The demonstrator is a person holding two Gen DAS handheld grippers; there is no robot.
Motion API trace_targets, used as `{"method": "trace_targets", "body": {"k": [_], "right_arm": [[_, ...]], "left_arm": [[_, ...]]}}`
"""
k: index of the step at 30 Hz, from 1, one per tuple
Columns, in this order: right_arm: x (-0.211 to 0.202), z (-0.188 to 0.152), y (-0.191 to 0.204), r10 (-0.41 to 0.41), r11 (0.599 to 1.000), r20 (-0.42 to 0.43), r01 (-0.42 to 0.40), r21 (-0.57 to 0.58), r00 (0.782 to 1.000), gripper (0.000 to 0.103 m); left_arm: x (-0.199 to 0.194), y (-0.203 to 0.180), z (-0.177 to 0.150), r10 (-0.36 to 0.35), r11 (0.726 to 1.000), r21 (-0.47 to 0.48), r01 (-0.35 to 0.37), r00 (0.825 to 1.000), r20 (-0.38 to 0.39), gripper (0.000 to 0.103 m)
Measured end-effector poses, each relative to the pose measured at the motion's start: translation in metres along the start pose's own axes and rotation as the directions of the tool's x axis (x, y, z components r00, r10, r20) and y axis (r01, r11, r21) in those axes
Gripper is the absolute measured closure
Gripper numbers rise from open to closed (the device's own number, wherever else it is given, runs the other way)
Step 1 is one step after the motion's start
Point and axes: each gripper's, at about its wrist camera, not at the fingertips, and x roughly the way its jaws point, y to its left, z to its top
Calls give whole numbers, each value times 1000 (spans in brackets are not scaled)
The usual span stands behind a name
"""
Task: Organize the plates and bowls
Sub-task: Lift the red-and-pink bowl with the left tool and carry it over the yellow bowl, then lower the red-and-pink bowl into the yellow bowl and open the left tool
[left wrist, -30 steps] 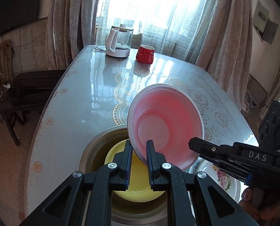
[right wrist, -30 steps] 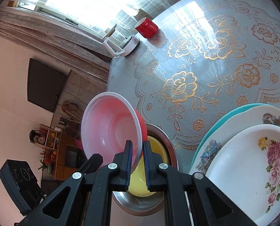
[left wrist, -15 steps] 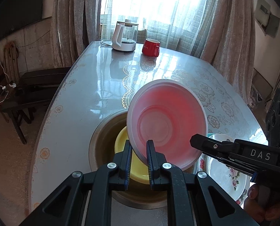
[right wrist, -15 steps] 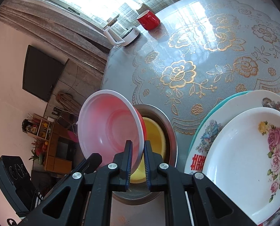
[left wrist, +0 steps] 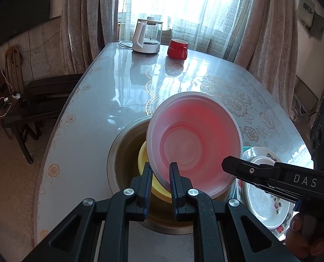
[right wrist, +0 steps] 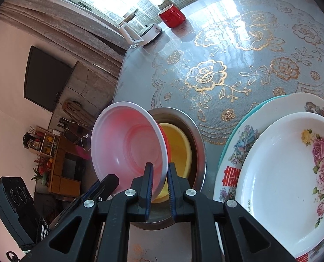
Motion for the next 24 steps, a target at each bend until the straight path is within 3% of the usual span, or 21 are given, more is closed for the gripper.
{"method": "trace_targets", "body": {"k": [14,24], "right_arm": [[12,2,-1,-8,1000,-46,8,11,999,89],[19,2,-11,-18,999,-68,21,46,998,82]], "left_arm": [[13,9,-7,1,1000,-15,-2,999,-50,88],[24,13,-9,4,999,-41,-7,997,-75,88]]}}
